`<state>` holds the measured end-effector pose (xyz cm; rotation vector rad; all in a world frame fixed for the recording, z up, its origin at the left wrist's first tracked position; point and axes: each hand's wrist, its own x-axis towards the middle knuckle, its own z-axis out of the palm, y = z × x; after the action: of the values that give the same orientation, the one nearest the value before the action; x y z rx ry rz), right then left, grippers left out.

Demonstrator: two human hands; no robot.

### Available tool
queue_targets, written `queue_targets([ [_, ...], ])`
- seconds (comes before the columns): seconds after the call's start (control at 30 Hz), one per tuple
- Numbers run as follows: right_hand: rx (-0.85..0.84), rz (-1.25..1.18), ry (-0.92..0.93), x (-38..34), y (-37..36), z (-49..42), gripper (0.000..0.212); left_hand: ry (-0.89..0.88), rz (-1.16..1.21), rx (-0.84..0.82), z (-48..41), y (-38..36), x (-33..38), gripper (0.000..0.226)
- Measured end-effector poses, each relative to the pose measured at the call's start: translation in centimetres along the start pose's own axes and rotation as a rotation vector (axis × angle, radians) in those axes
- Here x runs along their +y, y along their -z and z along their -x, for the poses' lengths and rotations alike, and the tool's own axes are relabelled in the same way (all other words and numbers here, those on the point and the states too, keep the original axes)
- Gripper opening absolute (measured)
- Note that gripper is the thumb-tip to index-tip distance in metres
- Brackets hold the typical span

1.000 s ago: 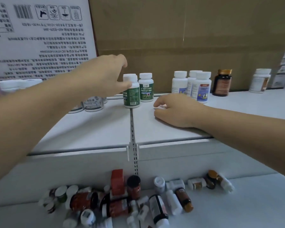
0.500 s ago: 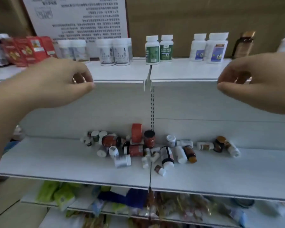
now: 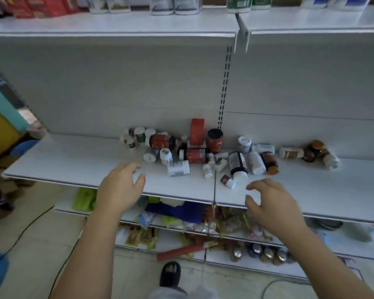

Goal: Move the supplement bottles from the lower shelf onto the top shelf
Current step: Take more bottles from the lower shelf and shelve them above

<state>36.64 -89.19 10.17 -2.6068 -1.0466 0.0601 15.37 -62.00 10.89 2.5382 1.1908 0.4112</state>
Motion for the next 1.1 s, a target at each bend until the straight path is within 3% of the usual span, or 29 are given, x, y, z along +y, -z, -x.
queue_targets([
  [0.17, 0.001, -0.226, -0.155, -4.2, -8.1, -4.2, 0.033, 0.121, 0.207, -0.131, -4.2, -5.6, -3.7, 0.037],
  [0.33, -0.135, -0.272, -0.109, -8.8, -14.0, -10.6, 0.045, 0.093, 0.130, -0.259, -11.0, -8.9, -6.8, 0.043],
  [0.43, -0.168, -0.204, -0.024, -10.7, -16.7, -15.1, 0.060, 0.033, 0.137, -0.276, -16.2, -10.5, -7.8, 0.042],
  [0.53, -0.211, -0.087, 0.043, -12.0, -19.1, -18.0, 0.072, 0.098, 0.211, -0.258, -20.6, -12.9, -8.3, 0.032],
  [0.7, -0.179, 0.012, 0.083, -12.1, -22.0, -18.7, 0.071, 0.281, 0.406, -0.305, -23.0, -16.3, -9.0, 0.054],
  [0.8, -0.183, -0.010, 0.077, -11.5, -21.7, -18.9, 0.063, 0.369, 0.496, -0.347, -23.2, -16.0, -9.1, 0.044],
  [0.97, -0.110, -0.683, -0.218, -12.4, -16.7, -17.6, 0.037, 0.563, 0.913, -0.448, -19.4, -11.6, -10.2, 0.021],
  [1.1, -0.166, -1.250, -0.375, -14.1, -12.8, -14.8, 0.029, 0.658, 1.534, -0.483, -14.4, -6.6, -8.3, 0.019],
])
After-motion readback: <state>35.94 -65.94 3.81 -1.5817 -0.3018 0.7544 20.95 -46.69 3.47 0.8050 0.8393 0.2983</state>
